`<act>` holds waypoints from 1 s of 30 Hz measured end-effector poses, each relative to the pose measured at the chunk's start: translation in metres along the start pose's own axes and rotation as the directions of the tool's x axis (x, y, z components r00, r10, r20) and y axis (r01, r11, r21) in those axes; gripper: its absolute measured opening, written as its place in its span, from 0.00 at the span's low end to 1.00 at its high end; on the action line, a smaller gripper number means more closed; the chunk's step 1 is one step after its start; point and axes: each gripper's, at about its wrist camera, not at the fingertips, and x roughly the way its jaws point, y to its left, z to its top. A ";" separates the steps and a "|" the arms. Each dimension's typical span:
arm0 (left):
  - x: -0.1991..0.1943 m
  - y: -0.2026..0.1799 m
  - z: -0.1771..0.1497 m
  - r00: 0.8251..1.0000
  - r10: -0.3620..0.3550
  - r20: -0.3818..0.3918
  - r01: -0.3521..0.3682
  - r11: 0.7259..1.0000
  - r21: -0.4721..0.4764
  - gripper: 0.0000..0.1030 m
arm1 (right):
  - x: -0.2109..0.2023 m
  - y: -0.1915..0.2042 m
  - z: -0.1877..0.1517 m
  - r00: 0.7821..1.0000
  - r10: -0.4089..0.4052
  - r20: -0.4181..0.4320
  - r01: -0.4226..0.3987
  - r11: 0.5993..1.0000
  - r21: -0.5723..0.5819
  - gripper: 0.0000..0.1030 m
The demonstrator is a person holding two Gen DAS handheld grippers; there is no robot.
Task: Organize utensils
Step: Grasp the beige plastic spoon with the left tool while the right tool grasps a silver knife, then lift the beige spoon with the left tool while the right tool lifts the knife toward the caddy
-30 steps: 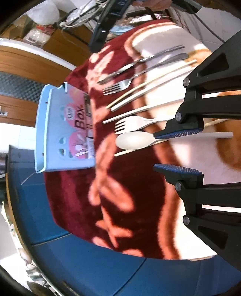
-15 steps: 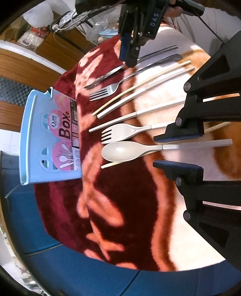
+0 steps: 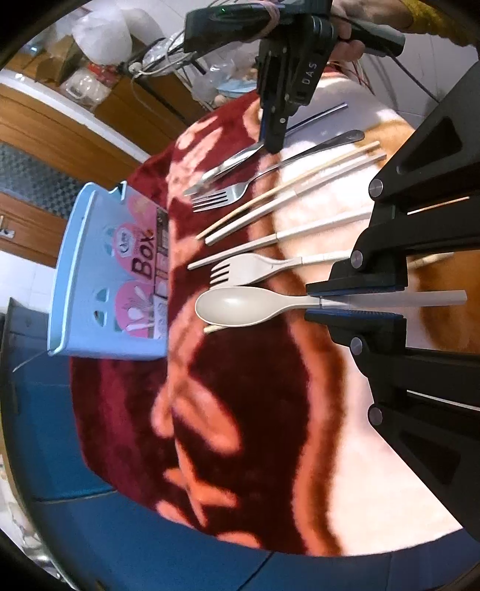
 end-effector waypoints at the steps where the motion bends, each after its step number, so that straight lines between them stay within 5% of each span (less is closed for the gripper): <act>1: -0.001 0.002 -0.001 1.000 0.007 0.002 -0.007 1.000 -0.008 0.06 | 0.001 0.001 0.000 1.000 -0.005 -0.001 0.005 1.000 0.000 0.11; 8: 0.006 0.021 -0.007 0.992 0.115 -0.059 -0.117 0.993 -0.028 0.06 | -0.001 0.002 -0.002 0.997 -0.050 -0.054 0.049 0.999 -0.020 0.12; 20: 0.023 0.015 0.006 0.974 0.184 -0.133 -0.181 0.983 0.035 0.10 | 0.014 0.005 0.024 0.980 -0.081 -0.182 0.068 0.995 -0.078 0.16; 30: 0.024 0.017 0.010 0.975 0.172 -0.141 -0.168 0.985 0.039 0.11 | 0.019 0.004 0.032 0.972 -0.073 -0.224 0.051 0.993 -0.103 0.17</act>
